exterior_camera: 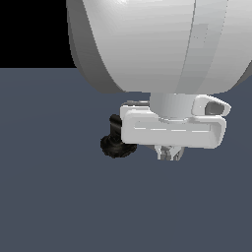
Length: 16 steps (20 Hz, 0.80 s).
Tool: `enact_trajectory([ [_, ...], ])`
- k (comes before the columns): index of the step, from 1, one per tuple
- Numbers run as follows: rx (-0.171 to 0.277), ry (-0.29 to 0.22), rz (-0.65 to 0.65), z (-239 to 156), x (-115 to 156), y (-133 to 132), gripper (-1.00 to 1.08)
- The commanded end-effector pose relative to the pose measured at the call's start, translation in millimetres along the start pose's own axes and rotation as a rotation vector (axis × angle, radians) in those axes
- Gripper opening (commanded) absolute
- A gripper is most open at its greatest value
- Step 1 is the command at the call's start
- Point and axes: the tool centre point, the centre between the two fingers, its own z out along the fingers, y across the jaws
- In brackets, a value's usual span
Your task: Turn on the faucet by rotating a designated handle.
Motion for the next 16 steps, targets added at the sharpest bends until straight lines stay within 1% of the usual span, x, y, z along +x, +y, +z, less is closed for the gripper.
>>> enact_trajectory([
  [1,-0.001,0.009,-0.011,-1,14,4,-1.0],
  [16,-0.001,0.008,-0.005,-1,58,45,-1.0],
])
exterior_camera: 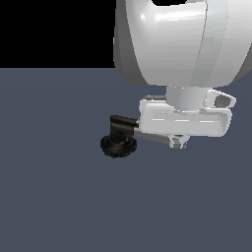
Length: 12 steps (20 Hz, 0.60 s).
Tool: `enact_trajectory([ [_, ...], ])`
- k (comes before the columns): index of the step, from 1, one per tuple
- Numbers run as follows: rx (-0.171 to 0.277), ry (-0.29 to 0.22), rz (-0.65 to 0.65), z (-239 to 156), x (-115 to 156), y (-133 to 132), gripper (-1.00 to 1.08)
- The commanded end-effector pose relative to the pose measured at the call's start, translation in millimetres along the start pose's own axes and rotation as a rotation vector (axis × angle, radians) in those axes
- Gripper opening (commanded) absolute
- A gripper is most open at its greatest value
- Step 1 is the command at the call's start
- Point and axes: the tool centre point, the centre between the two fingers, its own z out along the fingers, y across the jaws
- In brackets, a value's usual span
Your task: Turn on the faucet by rotating a designated handle.
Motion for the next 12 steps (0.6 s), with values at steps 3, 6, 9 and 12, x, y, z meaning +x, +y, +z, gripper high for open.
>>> enact_trajectory([
  [3,-0.002,0.006,0.002,0,16,14,-1.0],
  [6,-0.002,0.006,0.003,0,25,22,-1.0],
  [9,-0.002,0.006,0.005,-1,33,30,-1.0],
  [12,-0.001,0.006,0.005,-1,39,35,-1.0],
])
